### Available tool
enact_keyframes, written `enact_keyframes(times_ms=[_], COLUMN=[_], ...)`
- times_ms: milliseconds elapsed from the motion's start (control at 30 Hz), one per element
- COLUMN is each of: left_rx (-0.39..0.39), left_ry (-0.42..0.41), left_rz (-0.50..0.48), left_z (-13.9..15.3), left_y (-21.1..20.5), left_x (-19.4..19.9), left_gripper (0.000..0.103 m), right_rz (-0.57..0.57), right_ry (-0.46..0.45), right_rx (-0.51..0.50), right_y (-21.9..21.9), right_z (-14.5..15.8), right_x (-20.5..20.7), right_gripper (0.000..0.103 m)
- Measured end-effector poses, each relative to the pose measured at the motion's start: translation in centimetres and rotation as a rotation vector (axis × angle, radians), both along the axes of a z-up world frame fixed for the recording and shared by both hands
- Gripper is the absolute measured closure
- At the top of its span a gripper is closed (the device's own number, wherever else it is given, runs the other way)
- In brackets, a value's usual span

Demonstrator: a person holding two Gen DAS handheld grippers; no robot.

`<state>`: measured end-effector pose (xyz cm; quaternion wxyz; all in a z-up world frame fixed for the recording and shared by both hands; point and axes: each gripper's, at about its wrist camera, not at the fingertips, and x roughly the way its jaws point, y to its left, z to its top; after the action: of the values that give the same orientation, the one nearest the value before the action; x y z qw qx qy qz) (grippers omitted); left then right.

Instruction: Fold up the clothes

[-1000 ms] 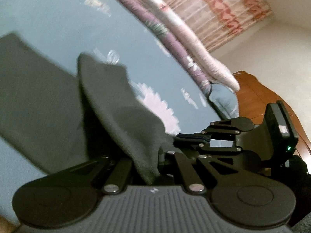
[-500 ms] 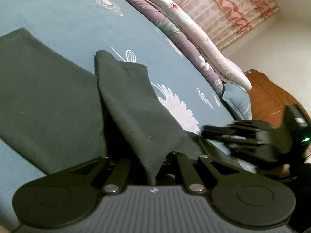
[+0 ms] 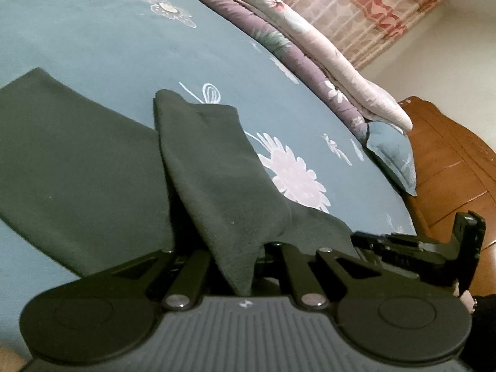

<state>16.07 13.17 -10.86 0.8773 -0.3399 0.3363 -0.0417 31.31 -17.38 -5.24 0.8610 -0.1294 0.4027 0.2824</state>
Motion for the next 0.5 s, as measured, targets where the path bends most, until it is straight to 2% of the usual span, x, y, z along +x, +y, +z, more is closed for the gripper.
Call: enact_keyframes(times_ms=[67, 167, 233, 333, 400, 500], left_rx=[-0.001, 0.022, 0.018, 0.031, 0.038, 0.053], left_ry=[0.006, 0.007, 0.008, 0.000, 0.016, 0.032], left_rz=[0.004, -0.010, -0.015, -0.015, -0.024, -0.042], left_z=[0.2, 0.7, 1.0, 1.5, 1.5, 1.7], left_y=[0.1, -0.1, -0.1, 0.1, 0.4, 0.5], left_x=[0.0, 0.2, 0.3, 0.5, 0.6, 0.7], left_gripper=[0.098, 0.098, 0.098, 0.096, 0.095, 0.095], right_rz=[-0.014, 0.010, 0.054, 0.102, 0.136, 0.162], right_ry=[-0.011, -0.013, -0.003, 0.061, 0.103, 0.070], right_rx=[0.014, 0.016, 0.024, 0.058, 0.034, 0.004], right_y=[0.3, -0.3, -0.5, 0.4, 1.8, 2.1], right_z=[0.0, 1.5, 2.6, 1.9, 0.6, 1.4], right_x=[0.4, -0.5, -1.4, -2.0, -2.6, -4.1], right_gripper=[0.086, 0.084, 0.076, 0.075, 0.072, 0.070])
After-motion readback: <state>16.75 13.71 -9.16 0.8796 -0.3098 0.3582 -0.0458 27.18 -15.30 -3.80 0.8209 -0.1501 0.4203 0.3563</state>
